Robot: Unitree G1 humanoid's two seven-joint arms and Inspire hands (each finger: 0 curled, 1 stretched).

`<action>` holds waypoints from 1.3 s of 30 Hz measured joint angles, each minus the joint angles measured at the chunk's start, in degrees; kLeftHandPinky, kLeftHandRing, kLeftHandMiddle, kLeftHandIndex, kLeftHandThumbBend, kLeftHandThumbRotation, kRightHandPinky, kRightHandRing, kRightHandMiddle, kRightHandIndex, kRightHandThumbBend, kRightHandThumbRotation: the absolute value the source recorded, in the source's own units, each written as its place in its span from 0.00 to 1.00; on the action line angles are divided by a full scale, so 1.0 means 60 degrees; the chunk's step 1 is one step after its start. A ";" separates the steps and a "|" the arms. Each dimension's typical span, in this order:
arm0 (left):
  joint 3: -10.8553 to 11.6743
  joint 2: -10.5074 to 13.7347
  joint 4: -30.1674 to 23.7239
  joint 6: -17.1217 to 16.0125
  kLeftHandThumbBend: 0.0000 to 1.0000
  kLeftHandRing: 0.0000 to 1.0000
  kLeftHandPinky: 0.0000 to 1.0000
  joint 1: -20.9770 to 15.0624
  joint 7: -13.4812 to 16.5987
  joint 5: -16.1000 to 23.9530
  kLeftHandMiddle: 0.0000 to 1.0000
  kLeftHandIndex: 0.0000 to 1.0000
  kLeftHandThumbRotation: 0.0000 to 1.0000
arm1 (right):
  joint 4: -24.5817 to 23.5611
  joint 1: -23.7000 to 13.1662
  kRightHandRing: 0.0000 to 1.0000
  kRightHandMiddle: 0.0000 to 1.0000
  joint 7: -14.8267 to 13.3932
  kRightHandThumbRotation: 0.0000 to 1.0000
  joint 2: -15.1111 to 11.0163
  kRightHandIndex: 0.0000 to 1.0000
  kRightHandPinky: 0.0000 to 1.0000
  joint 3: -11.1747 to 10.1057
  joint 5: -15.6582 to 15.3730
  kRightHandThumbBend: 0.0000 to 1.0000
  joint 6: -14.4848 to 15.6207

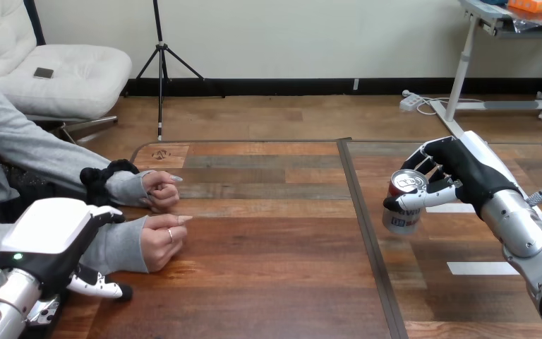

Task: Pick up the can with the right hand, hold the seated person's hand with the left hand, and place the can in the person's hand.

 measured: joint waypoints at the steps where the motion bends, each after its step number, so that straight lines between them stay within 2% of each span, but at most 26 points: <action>1: -0.0008 0.0000 0.0045 -0.0038 1.00 0.74 0.69 -0.0029 -0.0010 -0.0062 0.76 0.75 0.27 | 0.0000 0.0001 0.39 0.43 0.0000 0.00 0.0000 0.44 0.35 0.0000 0.0000 0.78 -0.0002; 9: -0.0074 0.0004 0.0469 -0.0323 0.95 0.73 0.67 -0.0277 -0.0171 -0.0426 0.76 0.75 0.17 | 0.0000 0.0014 0.39 0.43 0.0000 0.00 -0.0002 0.44 0.36 0.0000 0.0000 0.78 -0.0004; 20: -0.0074 0.0045 0.0516 -0.0279 0.90 0.71 0.62 -0.0423 -0.0907 -0.0996 0.74 0.73 0.03 | 0.0000 0.0078 0.39 0.43 0.0000 0.00 0.0000 0.44 0.36 0.0000 0.0000 0.78 -0.0004; 39: -0.0072 0.0056 0.0456 0.0009 0.87 0.64 0.55 -0.0485 -0.1647 -0.1618 0.67 0.66 0.00 | 0.0000 0.0105 0.39 0.43 0.0001 0.00 -0.0001 0.44 0.36 -0.0002 0.0004 0.77 -0.0004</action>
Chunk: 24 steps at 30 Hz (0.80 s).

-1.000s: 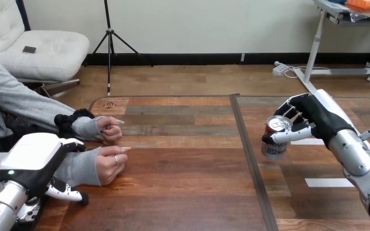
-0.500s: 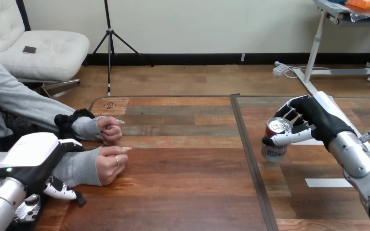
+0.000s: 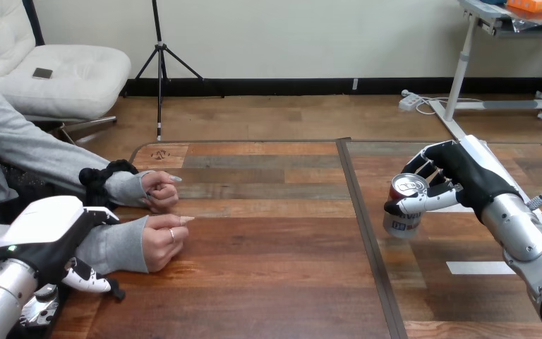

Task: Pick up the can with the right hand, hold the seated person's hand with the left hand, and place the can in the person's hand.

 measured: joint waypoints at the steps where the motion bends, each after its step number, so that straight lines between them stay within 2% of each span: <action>1: 0.0000 0.0000 -0.0006 0.0013 0.87 0.63 0.55 -0.0001 -0.0014 -0.0017 0.67 0.66 0.00 | 0.0000 0.0000 0.39 0.43 0.0000 0.00 0.0000 0.44 0.36 0.0000 0.0000 0.77 0.0000; 18: 0.0000 -0.0035 -0.0057 0.0192 0.83 0.53 0.47 -0.0050 -0.0142 -0.0379 0.58 0.59 0.00 | 0.0000 0.0000 0.39 0.43 0.0001 0.00 0.0000 0.45 0.36 0.0000 0.0004 0.78 0.0001; 24: -0.0007 -0.0043 -0.0048 0.0196 0.83 0.47 0.42 -0.0062 -0.0089 -0.0366 0.53 0.53 0.00 | -0.0001 0.0000 0.39 0.43 0.0001 0.00 0.0000 0.45 0.36 -0.0001 0.0003 0.78 0.0000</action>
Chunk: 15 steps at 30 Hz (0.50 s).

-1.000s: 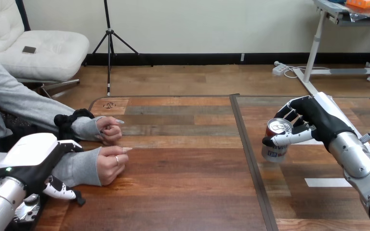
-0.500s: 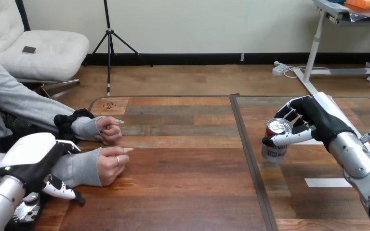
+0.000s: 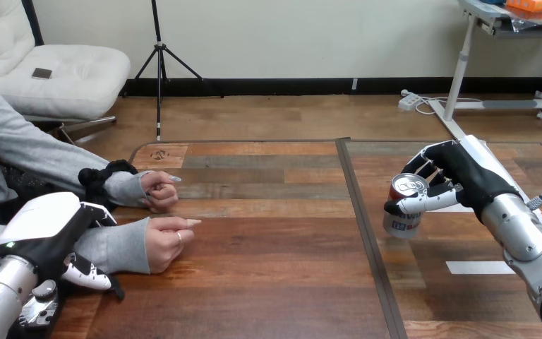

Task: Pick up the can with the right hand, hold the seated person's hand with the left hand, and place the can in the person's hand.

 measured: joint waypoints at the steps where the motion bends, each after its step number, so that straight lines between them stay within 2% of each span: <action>1: -0.0001 -0.0005 0.0005 -0.0007 0.84 0.46 0.42 0.0000 0.0034 0.0002 0.52 0.52 0.00 | 0.0000 0.0000 0.39 0.43 0.0000 0.00 0.0000 0.45 0.36 0.0000 0.0000 0.78 0.0000; 9: -0.0020 -0.0028 0.0062 -0.0230 0.84 0.42 0.37 0.0000 0.0515 0.0050 0.48 0.48 0.00 | 0.0000 0.0000 0.39 0.44 -0.0002 0.00 0.0000 0.45 0.36 0.0000 -0.0004 0.77 0.0000; 15: -0.0020 -0.0029 0.0062 -0.0367 0.82 0.40 0.34 -0.0002 0.0624 0.0035 0.47 0.48 0.00 | 0.0000 0.0000 0.39 0.44 -0.0001 0.00 0.0000 0.45 0.36 0.0000 -0.0004 0.77 0.0000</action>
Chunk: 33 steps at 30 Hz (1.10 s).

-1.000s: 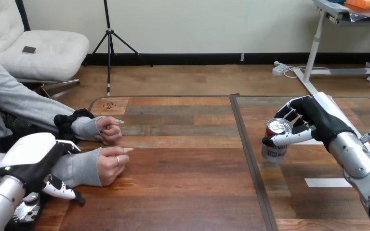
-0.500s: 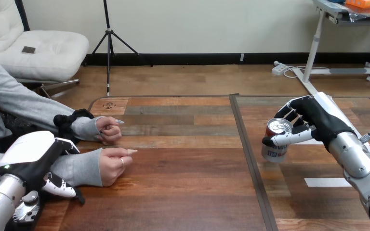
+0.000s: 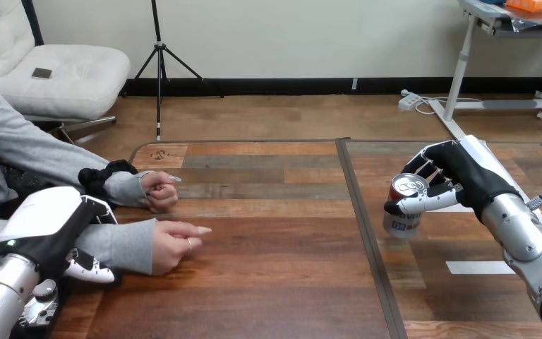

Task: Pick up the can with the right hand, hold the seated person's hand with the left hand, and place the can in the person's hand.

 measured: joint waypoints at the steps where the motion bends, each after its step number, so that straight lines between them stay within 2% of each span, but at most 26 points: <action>1: 0.0000 -0.0002 0.0000 -0.0002 0.81 0.40 0.34 0.0000 -0.0001 -0.0004 0.46 0.48 0.00 | 0.0000 0.0000 0.39 0.44 0.0000 0.00 0.0000 0.45 0.36 0.0000 0.0000 0.77 0.0000; 27: 0.0020 -0.0013 -0.0010 -0.0205 0.84 0.40 0.35 0.0000 0.0128 -0.0186 0.46 0.48 0.00 | 0.0000 0.0000 0.39 0.43 -0.0002 0.00 -0.0001 0.45 0.36 0.0005 -0.0015 0.77 0.0001; 33: 0.0020 -0.0013 -0.0006 -0.0228 0.87 0.36 0.31 0.0001 0.0211 -0.0183 0.42 0.48 0.00 | 0.0000 0.0000 0.38 0.43 -0.0003 0.00 0.0000 0.45 0.35 0.0006 -0.0020 0.77 0.0002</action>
